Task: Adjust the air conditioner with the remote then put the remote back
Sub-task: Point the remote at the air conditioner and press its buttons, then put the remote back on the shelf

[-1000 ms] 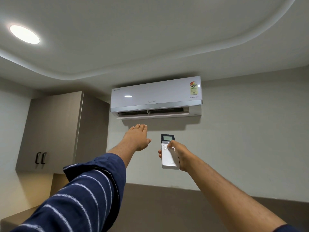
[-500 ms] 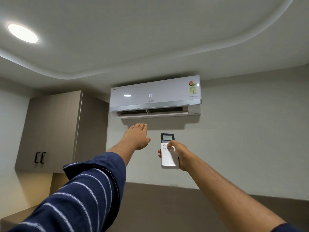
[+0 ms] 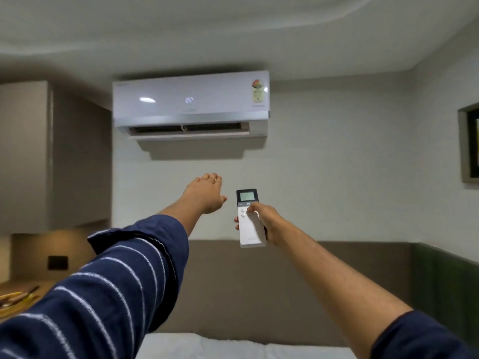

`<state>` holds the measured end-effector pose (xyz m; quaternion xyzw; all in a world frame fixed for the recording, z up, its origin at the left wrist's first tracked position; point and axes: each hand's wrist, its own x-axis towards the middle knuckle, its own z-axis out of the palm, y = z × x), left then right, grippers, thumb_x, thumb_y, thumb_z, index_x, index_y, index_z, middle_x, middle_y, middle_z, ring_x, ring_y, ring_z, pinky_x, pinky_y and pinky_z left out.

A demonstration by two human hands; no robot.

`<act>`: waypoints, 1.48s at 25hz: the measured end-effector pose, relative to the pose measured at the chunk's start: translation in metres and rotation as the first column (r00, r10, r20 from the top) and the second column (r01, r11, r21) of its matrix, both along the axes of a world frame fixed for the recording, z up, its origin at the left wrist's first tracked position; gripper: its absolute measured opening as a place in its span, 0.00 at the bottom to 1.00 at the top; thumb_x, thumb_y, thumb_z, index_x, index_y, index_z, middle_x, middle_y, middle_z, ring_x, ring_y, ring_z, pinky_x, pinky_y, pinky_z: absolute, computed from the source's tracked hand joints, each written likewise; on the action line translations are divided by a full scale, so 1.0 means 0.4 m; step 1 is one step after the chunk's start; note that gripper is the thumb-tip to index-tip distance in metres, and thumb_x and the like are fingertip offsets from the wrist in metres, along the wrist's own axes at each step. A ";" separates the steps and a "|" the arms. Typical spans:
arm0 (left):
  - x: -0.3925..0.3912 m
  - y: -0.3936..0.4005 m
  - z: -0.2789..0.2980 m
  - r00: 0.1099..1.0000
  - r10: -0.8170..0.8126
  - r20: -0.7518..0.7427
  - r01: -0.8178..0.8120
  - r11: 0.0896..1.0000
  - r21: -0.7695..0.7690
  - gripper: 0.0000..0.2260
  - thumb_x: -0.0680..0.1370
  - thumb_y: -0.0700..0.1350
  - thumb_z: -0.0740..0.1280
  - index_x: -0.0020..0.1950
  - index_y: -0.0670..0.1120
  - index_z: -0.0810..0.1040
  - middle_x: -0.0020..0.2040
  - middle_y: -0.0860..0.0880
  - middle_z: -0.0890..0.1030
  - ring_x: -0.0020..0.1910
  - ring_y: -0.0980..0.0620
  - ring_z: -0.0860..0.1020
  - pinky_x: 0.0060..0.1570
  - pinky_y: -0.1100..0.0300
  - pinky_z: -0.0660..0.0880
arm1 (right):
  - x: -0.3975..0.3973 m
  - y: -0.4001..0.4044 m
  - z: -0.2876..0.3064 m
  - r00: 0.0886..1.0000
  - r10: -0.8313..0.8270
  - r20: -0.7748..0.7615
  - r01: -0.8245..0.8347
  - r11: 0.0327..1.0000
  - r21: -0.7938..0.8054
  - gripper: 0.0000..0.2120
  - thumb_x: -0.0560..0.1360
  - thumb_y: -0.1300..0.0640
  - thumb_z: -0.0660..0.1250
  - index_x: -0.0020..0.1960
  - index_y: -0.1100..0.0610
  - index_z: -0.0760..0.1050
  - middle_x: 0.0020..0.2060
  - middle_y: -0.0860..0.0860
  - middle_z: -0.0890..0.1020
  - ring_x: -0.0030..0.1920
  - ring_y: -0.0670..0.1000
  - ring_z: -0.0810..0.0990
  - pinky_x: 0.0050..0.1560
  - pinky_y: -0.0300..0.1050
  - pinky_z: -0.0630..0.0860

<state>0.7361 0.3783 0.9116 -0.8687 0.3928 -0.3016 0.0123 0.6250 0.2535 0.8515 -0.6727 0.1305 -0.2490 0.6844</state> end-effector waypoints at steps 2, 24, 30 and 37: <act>-0.036 -0.074 -0.062 0.996 -0.079 -0.035 0.080 0.996 0.035 0.31 0.82 0.55 0.52 0.79 0.40 0.47 0.80 0.44 0.51 0.79 0.46 0.51 0.76 0.51 0.52 | -0.053 -0.052 -0.057 0.997 -0.069 -0.023 0.069 0.998 0.015 0.12 0.74 0.63 0.55 0.53 0.62 0.74 0.40 0.59 0.84 0.33 0.56 0.84 0.34 0.43 0.81; -1.134 -0.947 -0.998 0.488 -0.701 -0.520 0.872 0.425 0.244 0.31 0.82 0.54 0.53 0.79 0.40 0.48 0.80 0.44 0.51 0.79 0.45 0.51 0.76 0.51 0.52 | -1.305 -0.498 -0.930 0.348 -0.833 -0.430 0.932 0.358 0.062 0.11 0.76 0.66 0.58 0.57 0.64 0.72 0.51 0.63 0.80 0.44 0.55 0.78 0.41 0.43 0.73; -1.400 -1.000 -1.433 0.311 -0.728 -0.611 0.940 0.143 0.309 0.30 0.82 0.52 0.53 0.79 0.40 0.48 0.80 0.43 0.50 0.79 0.45 0.50 0.77 0.52 0.49 | -1.599 -0.476 -1.378 0.154 -0.707 -0.690 0.987 0.146 0.070 0.13 0.76 0.67 0.60 0.60 0.65 0.74 0.56 0.65 0.80 0.53 0.61 0.80 0.50 0.46 0.72; -1.604 -1.012 -1.927 0.215 -0.680 -0.701 0.887 -0.164 0.431 0.31 0.82 0.53 0.50 0.79 0.41 0.44 0.81 0.44 0.46 0.79 0.46 0.47 0.77 0.52 0.46 | -1.757 -0.389 -1.890 0.022 -0.506 -0.862 0.985 -0.139 0.107 0.17 0.74 0.66 0.65 0.62 0.66 0.72 0.54 0.62 0.80 0.49 0.58 0.80 0.36 0.41 0.72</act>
